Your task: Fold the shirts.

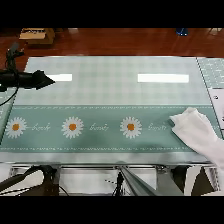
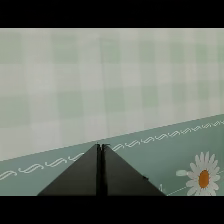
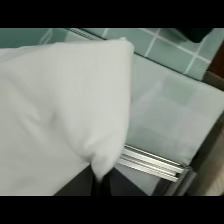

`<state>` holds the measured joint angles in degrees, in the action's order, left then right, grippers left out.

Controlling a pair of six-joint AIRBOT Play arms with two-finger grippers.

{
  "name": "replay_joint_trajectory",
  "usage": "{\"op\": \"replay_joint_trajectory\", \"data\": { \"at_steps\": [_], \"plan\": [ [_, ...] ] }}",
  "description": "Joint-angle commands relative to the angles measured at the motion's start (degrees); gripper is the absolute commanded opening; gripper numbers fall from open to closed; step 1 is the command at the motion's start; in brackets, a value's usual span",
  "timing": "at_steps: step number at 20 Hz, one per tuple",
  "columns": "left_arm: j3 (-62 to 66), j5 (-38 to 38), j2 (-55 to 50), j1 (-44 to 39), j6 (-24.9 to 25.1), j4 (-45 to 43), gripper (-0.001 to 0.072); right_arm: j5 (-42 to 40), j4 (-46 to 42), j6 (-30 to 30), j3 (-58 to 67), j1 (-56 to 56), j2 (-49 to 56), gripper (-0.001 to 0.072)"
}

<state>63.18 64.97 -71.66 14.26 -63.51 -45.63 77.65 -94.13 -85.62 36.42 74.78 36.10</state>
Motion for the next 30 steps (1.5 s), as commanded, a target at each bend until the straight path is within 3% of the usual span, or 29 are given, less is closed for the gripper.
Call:
{"op": "replay_joint_trajectory", "data": {
  "at_steps": [1, 10, 14, 15, 17, 18, 21, 23, 24, 25, 27, 28, 29, 30],
  "plan": [
    [0.0, 0.02, -0.55, 0.02, 0.02, -0.11, 0.0021, 1.38, -10.25, 0.11, 1.55, 0.22, 3.02, 0.0034],
    [0.0, 0.07, -0.55, 0.07, 0.04, -2.64, 0.0021, 7.67, -32.81, -1.68, 1.53, 0.63, 3.02, 0.0034],
    [0.0, 0.02, -0.55, 0.07, 0.04, -2.64, 0.0021, 9.44, -33.99, -1.9, 1.4, 7.06, 3.02, 0.0044],
    [0.0, 0.02, -0.55, 0.07, 0.04, -2.64, 0.0021, 9.42, -33.88, -0.68, 1.4, 8.28, 2.95, 0.0133],
    [0.0, 0.02, -0.55, 0.04, 0.04, -2.62, 0.0021, 9.05, -33.94, 1.42, 1.42, 8.7, 2.84, 0.0446],
    [0.0, 0.0, -0.55, 0.07, 0.07, -2.62, 0.0021, 8.2, -33.66, 1.84, 1.42, 8.66, 2.84, 0.0508],
    [0.02, -0.81, -0.55, 0.04, 0.04, -2.4, 0.0021, 1.22, -26.77, 1.9, 2.51, 5.81, 2.84, 0.0507],
    [0.02, -3.21, -0.55, 0.0, 0.04, 0.07, 0.0022, -4.74, -16.55, 4.42, 6.03, -3.58, 3.13, 0.0418],
    [0.04, -3.63, -0.55, 0.0, 0.5, 4.24, 0.0034, -7.67, -12.74, 4.74, 8.7, -10.08, 3.63, 0.0418],
    [0.07, -3.1, -0.55, -0.04, 3.87, 11.41, 0.0168, -10.1, -8.74, 4.59, 12.0, -18.12, 4.55, 0.0418],
    [0.2, -2.38, -0.52, -1.57, 12.74, 26.43, 0.067, -13.73, -0.13, 2.54, 18.75, -35.1, 7.58, 0.0418],
    [0.79, -2.38, -0.52, -2.93, 16.7, 30.14, 0.0702, -16.35, 3.1, -0.94, 21.79, -43.28, 9.81, 0.0419],
    [2.34, -2.91, -0.52, -4.81, 17.77, 28.2, 0.0695, -19.47, 5.68, -5.88, 24.74, -51.52, 12.83, 0.0419],
    [4.63, -3.67, -0.5, -7.21, 14.51, 20.35, 0.0694, -22.1, 7.76, -10.05, 27.32, -58.95, 16.33, 0.0422]
  ]
}}
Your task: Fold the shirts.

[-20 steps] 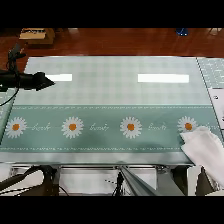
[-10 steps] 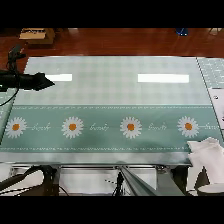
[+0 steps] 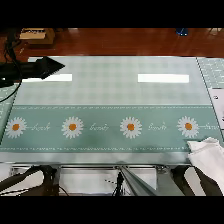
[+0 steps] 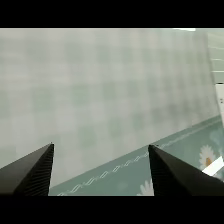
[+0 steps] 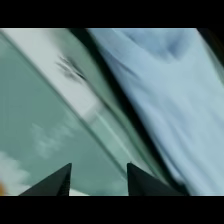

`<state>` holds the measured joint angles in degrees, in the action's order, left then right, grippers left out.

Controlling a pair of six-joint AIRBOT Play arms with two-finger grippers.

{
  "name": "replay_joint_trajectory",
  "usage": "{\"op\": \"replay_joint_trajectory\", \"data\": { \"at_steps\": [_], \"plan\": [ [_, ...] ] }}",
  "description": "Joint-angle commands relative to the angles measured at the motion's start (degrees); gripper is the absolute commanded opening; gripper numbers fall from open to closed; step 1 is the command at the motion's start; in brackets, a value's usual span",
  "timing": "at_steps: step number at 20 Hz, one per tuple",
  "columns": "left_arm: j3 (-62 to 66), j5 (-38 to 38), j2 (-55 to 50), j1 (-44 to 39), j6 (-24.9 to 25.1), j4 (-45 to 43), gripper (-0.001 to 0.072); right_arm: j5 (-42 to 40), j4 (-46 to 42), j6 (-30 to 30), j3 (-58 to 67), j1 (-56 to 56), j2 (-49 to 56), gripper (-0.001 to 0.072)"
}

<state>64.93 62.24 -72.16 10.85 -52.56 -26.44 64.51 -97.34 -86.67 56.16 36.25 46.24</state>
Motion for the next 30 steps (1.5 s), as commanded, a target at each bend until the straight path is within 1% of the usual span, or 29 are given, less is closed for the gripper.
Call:
{"op": "replay_joint_trajectory", "data": {
  "at_steps": [1, 2, 3, 4, 6, 7, 8, 10, 13, 30],
  "plan": [
    [5.51, -1.22, 0.0, -6.54, -3.5, -10.47, 0.0693, -9.92, 12.33, -11.34, 9.81, -26.29, 9.79, 0.0449],
    [8.26, -1.01, 0.02, -10.01, -13.07, -24.46, 0.0693, -8.9, 14.21, -12.35, 12.0, -31.65, 13.88, 0.0587],
    [10.62, -0.11, 0.02, -13.38, -21.35, -35.69, 0.0694, -6.12, 16.09, -12.26, 13.73, -35.52, 17.38, 0.0612],
    [12.61, 1.03, 0.02, -16.74, -26.4, -44.28, 0.0694, -1.95, 16.87, -12.15, 15.43, -38.58, 20.63, 0.0612],
    [14.34, 2.64, 0.0, -22.14, -31.3, -55.19, 0.0695, 5.27, 16.92, -10.64, 17.16, -42.25, 24.35, 0.0612],
    [14.34, 3.72, -0.24, -23.89, -33.55, -59.52, 0.0694, 7.65, 16.87, -8.98, 17.16, -43.17, 24.68, 0.0612],
    [14.34, 6.03, -0.72, -25.05, -35.67, -62.47, 0.0672, 9.68, 16.39, -7.41, 17.16, -43.76, 24.48, 0.0612],
    [14.34, 10.34, -1.77, -25.51, -37.55, -63.14, 0.0673, 13.2, 15.91, -6.43, 17.16, -43.67, 23.67, 0.0612],
    [14.34, 10.88, -2.45, -25.51, -37.73, -63.14, 0.0673, 15.78, 14.12, -5.6, 17.16, -43.67, 22.56, 0.0609],
    [14.34, 10.86, -2.56, -25.51, -37.75, -63.14, 0.0674, 15.82, 14.29, -5.64, 17.16, -43.67, 22.4, 0.0608]
  ]
}}
